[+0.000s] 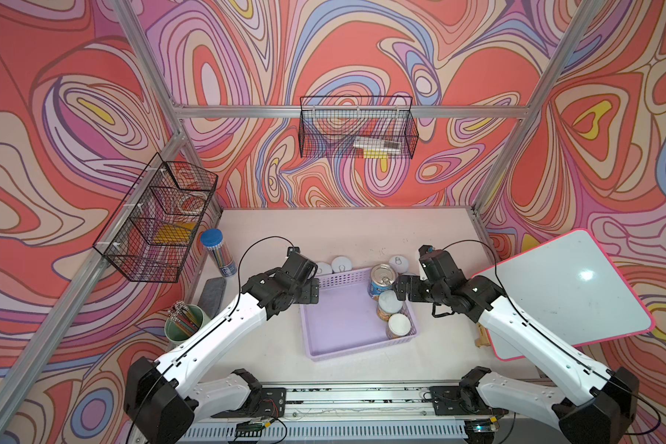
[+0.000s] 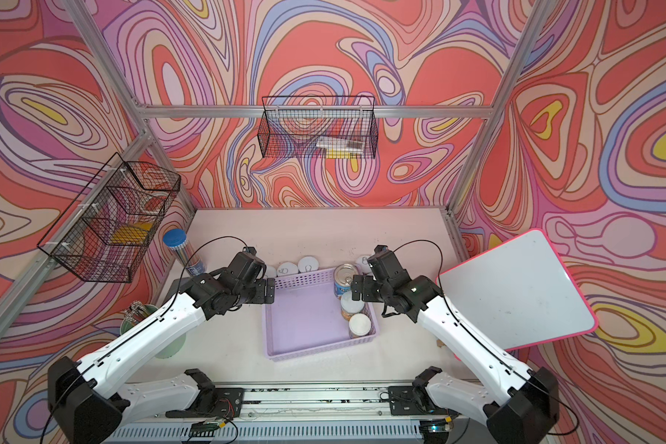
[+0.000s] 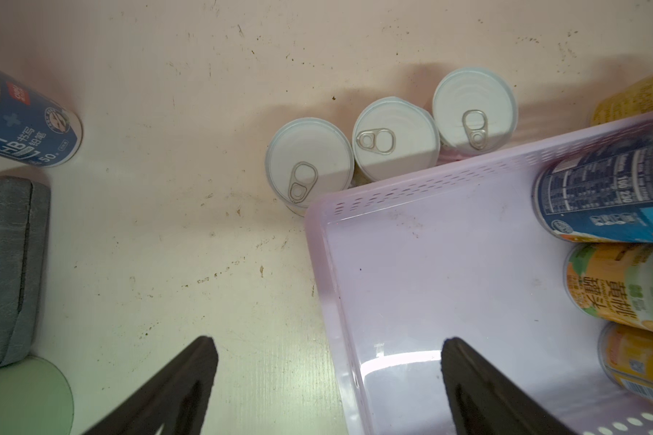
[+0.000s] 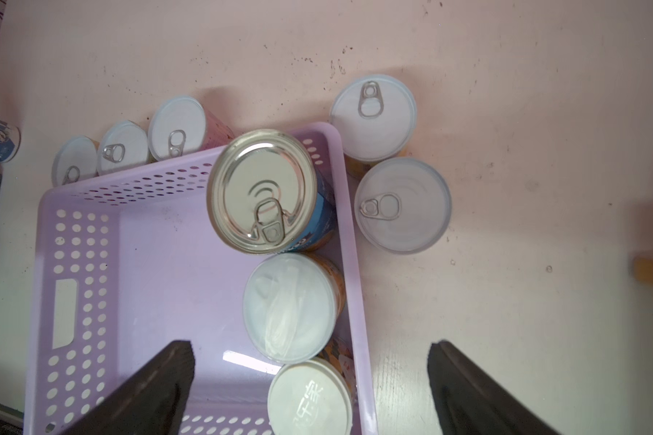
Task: Put the canned food in the basket
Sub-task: Adjust the basket at the center of the board.
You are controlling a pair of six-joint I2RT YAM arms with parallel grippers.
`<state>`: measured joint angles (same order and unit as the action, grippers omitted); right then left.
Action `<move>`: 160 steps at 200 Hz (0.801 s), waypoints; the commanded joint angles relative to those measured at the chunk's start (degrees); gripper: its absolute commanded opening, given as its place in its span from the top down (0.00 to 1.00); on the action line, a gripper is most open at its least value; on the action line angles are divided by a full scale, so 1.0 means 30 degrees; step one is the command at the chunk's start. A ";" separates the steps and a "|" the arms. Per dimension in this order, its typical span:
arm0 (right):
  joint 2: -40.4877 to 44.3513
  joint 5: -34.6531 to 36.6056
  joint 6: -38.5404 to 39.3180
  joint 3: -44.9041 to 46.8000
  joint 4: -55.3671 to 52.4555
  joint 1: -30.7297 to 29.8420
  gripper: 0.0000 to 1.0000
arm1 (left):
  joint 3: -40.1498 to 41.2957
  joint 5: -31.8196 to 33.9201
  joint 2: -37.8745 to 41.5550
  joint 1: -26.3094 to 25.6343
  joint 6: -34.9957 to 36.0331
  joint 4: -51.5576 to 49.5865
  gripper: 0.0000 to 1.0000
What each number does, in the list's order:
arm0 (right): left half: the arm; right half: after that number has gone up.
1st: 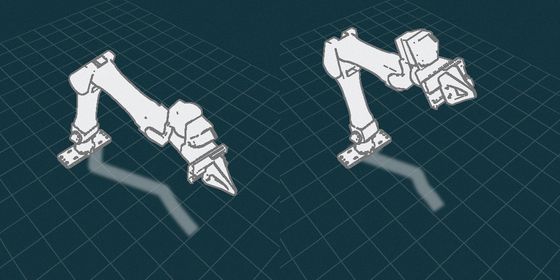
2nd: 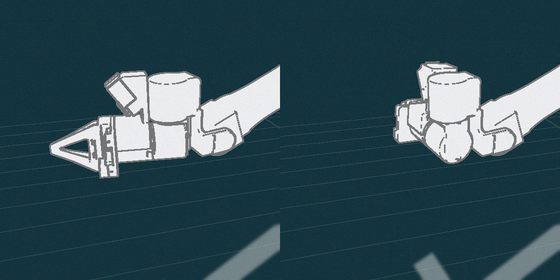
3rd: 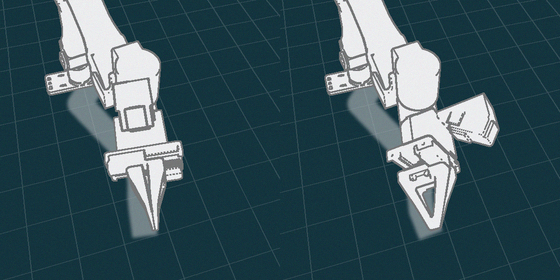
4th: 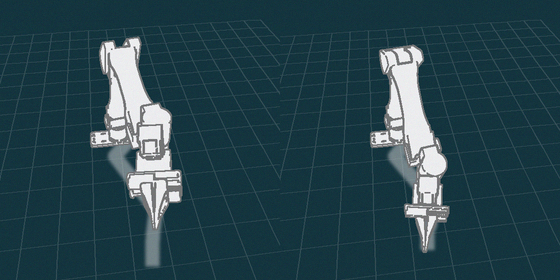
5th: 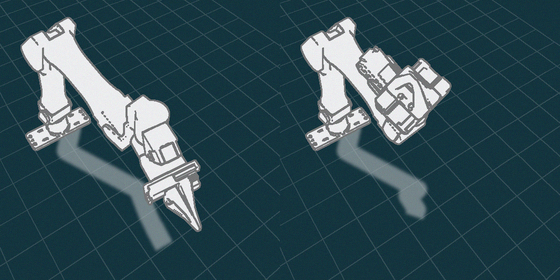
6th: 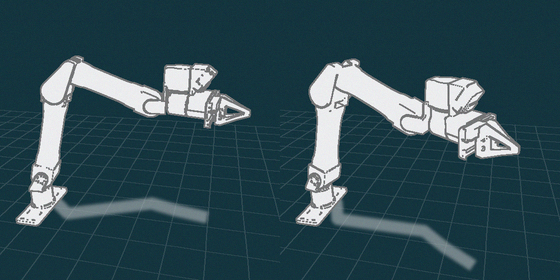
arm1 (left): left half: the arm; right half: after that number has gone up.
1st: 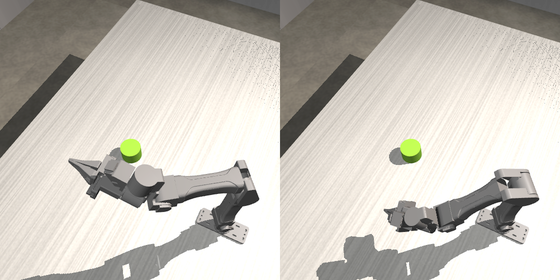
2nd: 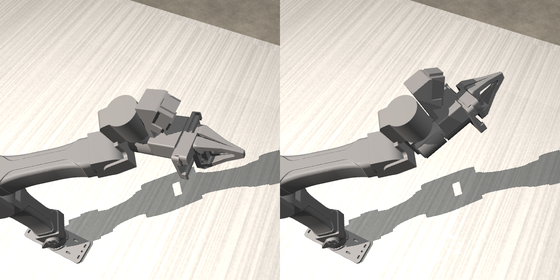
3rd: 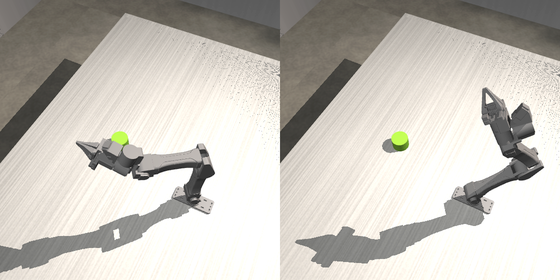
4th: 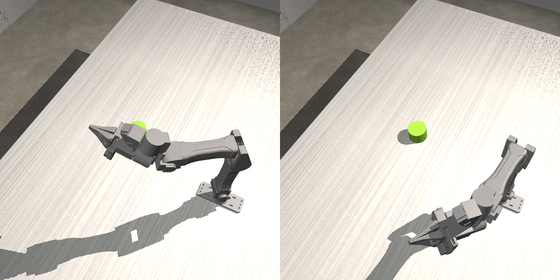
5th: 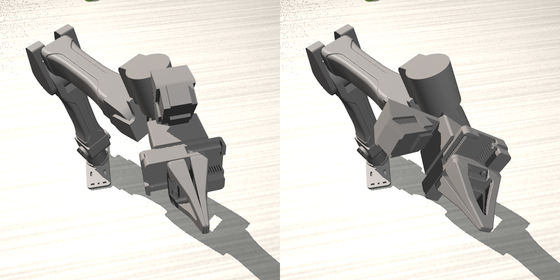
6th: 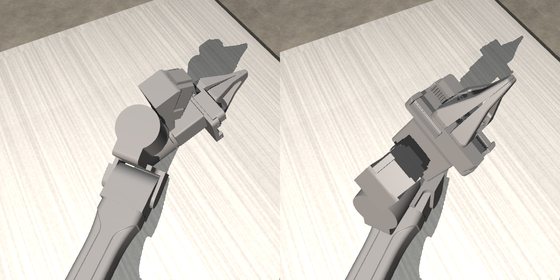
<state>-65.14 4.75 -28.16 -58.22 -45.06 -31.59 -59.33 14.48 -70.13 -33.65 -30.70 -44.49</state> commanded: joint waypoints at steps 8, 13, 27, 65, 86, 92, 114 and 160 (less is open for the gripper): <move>-0.1794 -0.1205 0.0928 -0.1501 0.1020 -0.0087 0.02 | -0.1319 -0.0675 -0.1839 0.0844 0.0872 -0.0061 0.03; -0.2079 -0.1374 0.0861 -0.1737 0.1094 -0.0102 0.02 | -0.1589 -0.0759 -0.2183 0.0931 0.0909 -0.0028 0.03; -0.2631 -0.1913 0.0702 -0.2161 0.1614 -0.0175 0.02 | -0.2373 -0.0870 -0.3130 0.1177 0.0964 -0.0018 0.03; -0.3568 -0.2330 0.0415 -0.3229 0.2335 -0.0592 0.02 | -0.3538 -0.1401 -0.4967 0.1941 0.0741 0.0206 0.03; -0.4303 -0.1934 0.0497 -0.4102 0.2193 -0.1194 0.02 | -0.4014 -0.1712 -0.5843 0.2398 0.0638 0.0183 0.04; -0.4526 -0.1806 0.0495 -0.4416 0.2138 -0.1418 0.02 | -0.4137 -0.1799 -0.6045 0.2520 0.0609 0.0182 0.04; -0.5164 -0.1498 0.0402 -0.5287 0.1946 -0.2258 0.02 | -0.4626 -0.2071 -0.6847 0.3008 0.0448 0.0123 0.04; -0.5518 -0.1217 -0.0114 -0.5328 0.1784 -0.3320 0.02 | -0.5880 -0.2248 -0.8491 0.3968 0.0331 0.0328 0.05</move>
<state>-81.36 -0.32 -27.24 -73.73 -39.40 -40.58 -74.26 8.60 -93.17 -23.18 -29.12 -43.77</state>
